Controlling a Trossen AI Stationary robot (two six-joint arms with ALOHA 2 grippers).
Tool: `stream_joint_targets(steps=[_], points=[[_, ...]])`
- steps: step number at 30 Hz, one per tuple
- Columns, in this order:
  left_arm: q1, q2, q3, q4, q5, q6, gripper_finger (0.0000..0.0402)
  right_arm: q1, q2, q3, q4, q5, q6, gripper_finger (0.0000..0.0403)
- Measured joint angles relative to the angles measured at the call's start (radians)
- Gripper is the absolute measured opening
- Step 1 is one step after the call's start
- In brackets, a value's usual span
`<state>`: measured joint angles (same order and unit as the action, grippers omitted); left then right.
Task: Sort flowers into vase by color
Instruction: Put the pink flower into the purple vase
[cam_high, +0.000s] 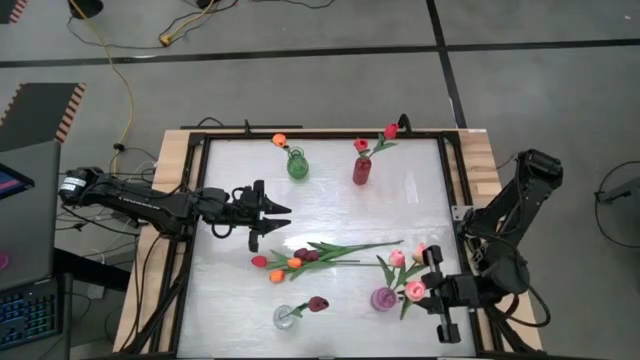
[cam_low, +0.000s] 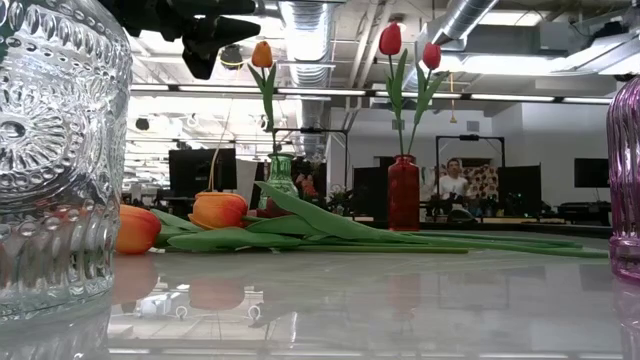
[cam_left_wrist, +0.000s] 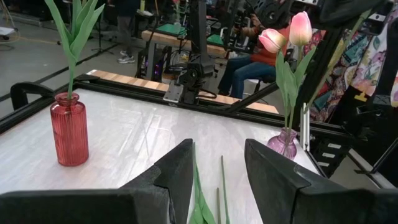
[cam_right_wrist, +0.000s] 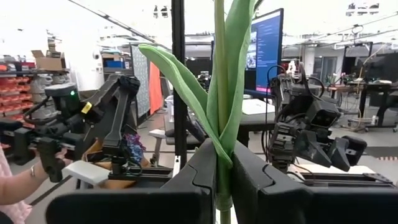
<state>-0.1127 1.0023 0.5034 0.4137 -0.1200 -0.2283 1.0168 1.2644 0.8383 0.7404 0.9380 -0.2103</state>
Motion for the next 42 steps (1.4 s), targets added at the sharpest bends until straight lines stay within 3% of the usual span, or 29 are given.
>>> stream_joint_targets(steps=[14,21,42], points=[[0.000,0.000,0.000,0.000,0.000,0.000,0.0132,-0.039,0.056,0.000,0.000,-0.045,-0.011,0.0056],[0.000,0.000,0.000,0.000,0.000,0.010,0.0132,-0.036,0.084,0.000,0.062,-0.047,-0.102,0.0056],[0.000,0.000,0.000,-0.004,0.003,0.014,0.0132,-0.038,0.084,0.000,-0.023,-0.018,-0.049,0.0056]])
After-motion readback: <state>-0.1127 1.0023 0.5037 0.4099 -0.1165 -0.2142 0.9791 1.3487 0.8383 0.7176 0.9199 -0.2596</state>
